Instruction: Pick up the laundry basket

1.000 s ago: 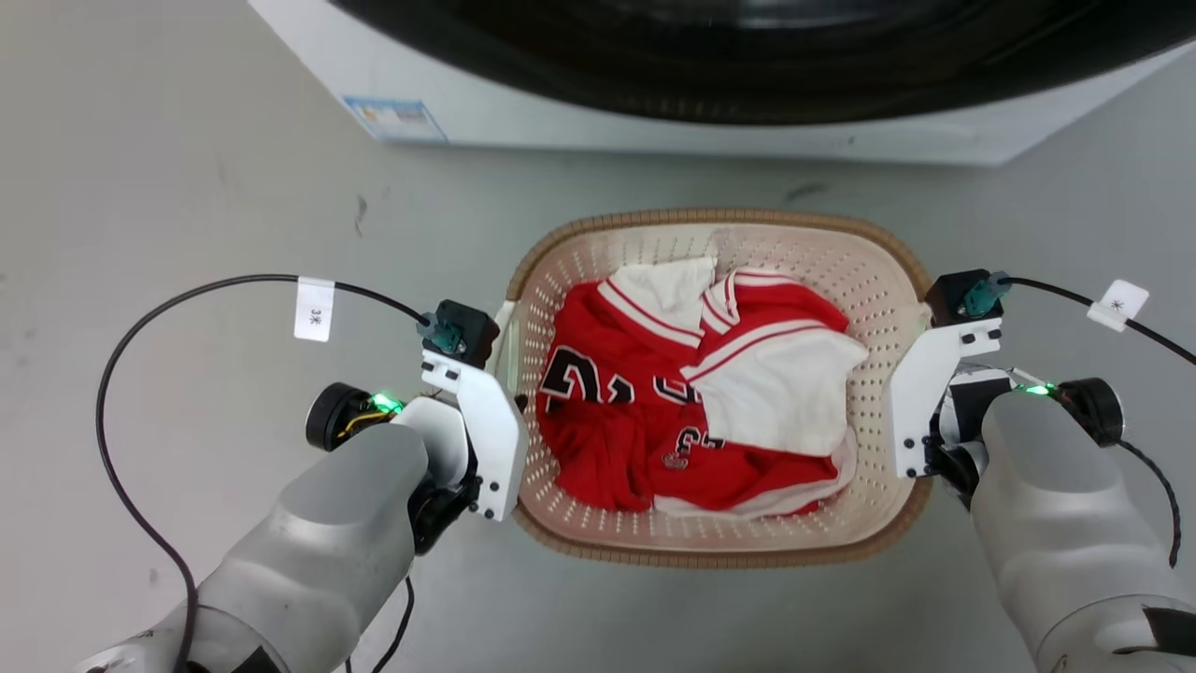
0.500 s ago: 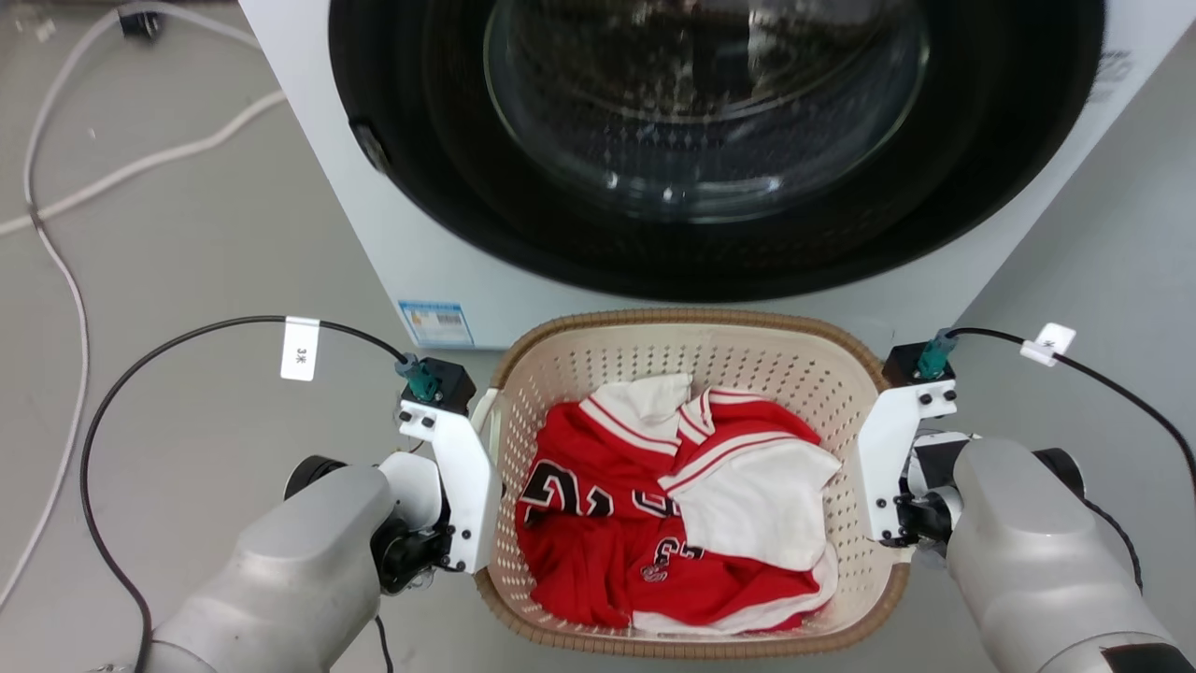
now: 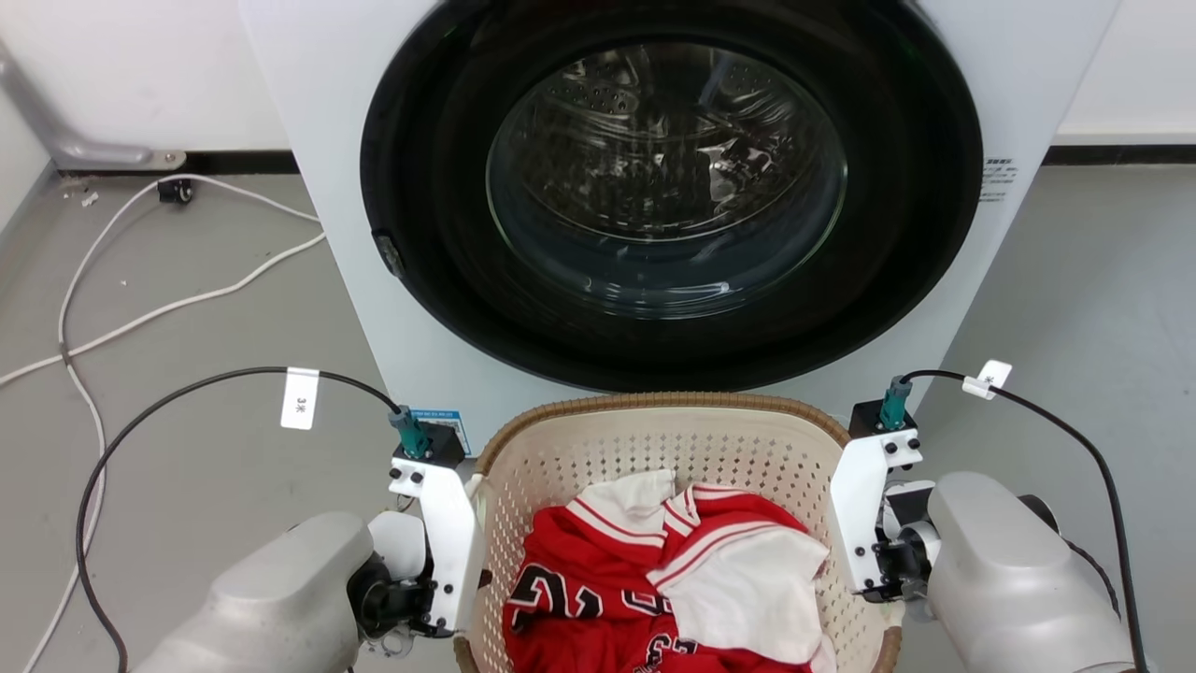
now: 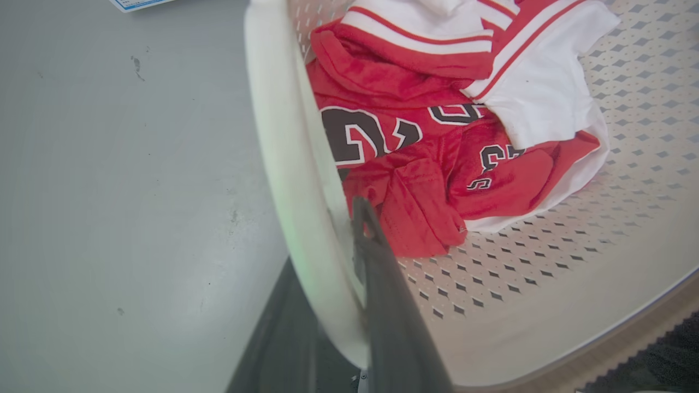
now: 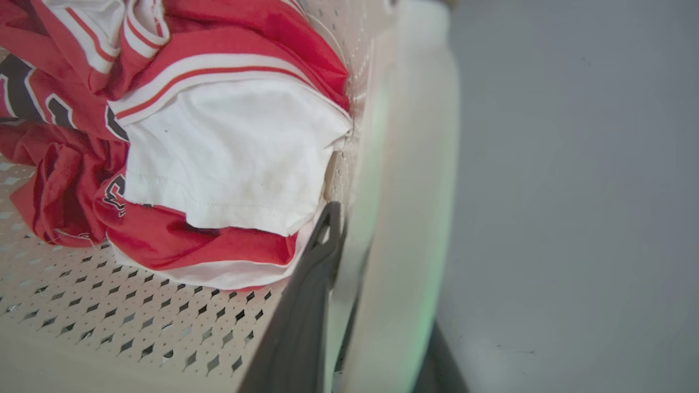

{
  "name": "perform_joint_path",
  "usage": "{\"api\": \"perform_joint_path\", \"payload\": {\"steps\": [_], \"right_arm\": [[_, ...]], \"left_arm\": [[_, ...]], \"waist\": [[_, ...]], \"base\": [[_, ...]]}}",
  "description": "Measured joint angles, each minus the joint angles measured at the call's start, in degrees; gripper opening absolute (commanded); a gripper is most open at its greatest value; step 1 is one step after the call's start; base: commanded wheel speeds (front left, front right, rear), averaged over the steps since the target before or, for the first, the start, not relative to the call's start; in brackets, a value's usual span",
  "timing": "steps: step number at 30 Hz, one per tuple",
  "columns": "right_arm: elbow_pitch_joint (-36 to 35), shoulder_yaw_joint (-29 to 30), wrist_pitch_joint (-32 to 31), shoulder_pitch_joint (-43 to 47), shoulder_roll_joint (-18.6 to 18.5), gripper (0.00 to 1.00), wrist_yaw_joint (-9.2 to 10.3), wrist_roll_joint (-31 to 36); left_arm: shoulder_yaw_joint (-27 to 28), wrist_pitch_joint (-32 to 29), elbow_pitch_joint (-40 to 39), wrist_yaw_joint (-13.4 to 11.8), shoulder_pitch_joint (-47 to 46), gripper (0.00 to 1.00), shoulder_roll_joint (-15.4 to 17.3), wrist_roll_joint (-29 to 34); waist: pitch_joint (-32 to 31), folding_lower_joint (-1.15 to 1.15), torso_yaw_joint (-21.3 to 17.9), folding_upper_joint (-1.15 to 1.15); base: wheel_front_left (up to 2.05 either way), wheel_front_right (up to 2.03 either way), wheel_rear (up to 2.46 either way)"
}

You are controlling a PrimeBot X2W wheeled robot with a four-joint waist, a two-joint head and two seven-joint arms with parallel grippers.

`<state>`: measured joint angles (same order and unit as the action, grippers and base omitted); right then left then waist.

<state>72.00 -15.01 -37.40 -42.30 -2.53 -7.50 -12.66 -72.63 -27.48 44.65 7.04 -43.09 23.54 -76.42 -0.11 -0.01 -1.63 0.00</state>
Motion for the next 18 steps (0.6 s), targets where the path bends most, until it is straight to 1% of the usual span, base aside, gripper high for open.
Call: {"api": "perform_joint_path", "payload": {"steps": [5,14,18], "right_arm": [[-0.10,-1.92,-1.32,0.08,-0.71,0.00,-0.01,-1.75],[0.02,-3.80,-5.63,0.80,-0.76,0.00,0.00,-5.79],[-0.27,-4.75,-6.51,1.49,-0.85,0.00,0.01,-6.97]], "left_arm": [[-0.25,-2.69,-1.89,-0.03,0.88,0.00,0.69,-0.27],[-0.47,-6.73,-2.96,-0.04,2.06,0.00,1.26,-1.51],[-0.58,-7.24,-3.25,-0.04,2.68,0.00,1.30,-1.63]], "waist": [[-1.09,0.00,-0.34,0.00],[-2.25,0.00,-0.13,0.00],[-2.41,0.00,-0.11,0.00]], "base": [[0.00,0.00,0.00],[0.00,0.00,0.00],[0.00,0.00,0.00]]}}
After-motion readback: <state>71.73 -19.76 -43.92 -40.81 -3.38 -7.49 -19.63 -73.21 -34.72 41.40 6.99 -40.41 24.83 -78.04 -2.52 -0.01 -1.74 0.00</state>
